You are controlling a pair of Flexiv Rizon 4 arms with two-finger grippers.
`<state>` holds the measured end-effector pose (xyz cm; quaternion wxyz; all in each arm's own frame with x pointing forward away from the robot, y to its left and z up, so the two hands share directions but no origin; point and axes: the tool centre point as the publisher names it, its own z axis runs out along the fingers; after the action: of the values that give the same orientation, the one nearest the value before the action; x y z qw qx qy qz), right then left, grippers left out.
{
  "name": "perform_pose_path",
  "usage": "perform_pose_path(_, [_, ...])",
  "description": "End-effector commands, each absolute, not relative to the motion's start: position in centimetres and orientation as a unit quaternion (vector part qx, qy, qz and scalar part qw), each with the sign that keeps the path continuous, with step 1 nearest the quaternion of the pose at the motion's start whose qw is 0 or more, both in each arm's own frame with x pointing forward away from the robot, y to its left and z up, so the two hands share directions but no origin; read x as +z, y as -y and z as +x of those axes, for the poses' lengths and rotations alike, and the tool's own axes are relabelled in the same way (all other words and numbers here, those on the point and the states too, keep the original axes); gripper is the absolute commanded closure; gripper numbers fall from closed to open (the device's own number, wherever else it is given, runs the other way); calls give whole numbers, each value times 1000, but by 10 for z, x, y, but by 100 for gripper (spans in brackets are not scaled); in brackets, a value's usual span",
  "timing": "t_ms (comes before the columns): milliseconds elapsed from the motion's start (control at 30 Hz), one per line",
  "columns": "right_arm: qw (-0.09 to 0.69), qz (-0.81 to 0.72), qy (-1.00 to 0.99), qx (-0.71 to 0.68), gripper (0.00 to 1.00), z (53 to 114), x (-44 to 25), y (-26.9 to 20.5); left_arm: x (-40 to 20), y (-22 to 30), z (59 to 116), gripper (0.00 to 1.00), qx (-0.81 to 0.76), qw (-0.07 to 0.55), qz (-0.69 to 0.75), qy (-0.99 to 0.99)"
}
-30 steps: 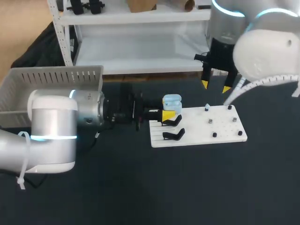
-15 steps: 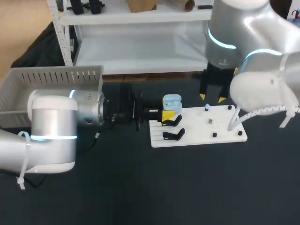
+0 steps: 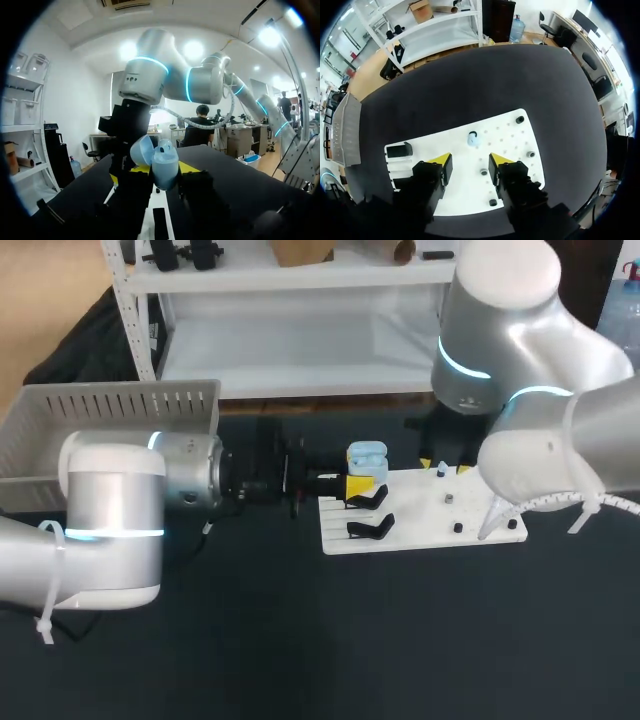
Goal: Pick up each earbud case from the left stands, insert the matching earbuds, close the lid, and place the case in the box.
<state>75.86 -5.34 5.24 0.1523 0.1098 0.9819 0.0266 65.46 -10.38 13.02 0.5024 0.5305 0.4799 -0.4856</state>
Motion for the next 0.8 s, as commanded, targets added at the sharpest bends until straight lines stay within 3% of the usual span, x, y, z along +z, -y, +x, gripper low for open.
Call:
perform_pose_path(33, [151,109,-982,25,54,769,43,51,130,104,653,100,-484,505,529,-481])
perform_pose_path(800, [164,128,-977,44,62,777,34,64,130,104,653,100,-484,505,529,-481])
